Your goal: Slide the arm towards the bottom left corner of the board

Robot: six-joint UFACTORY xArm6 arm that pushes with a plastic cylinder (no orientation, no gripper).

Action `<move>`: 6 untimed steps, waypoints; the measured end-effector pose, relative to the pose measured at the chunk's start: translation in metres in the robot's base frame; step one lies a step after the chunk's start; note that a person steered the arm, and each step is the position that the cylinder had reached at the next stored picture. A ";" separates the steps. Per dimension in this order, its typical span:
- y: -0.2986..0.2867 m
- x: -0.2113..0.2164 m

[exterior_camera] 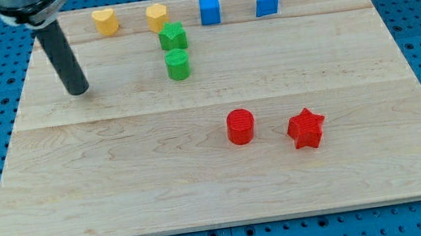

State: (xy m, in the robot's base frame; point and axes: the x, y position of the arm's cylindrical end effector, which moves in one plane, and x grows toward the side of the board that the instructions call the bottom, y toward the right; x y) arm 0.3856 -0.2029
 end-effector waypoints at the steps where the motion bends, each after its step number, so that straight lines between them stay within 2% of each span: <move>1: -0.025 0.011; 2: -0.050 0.030; 3: -0.065 0.083; 4: -0.048 0.125; 6: -0.061 0.146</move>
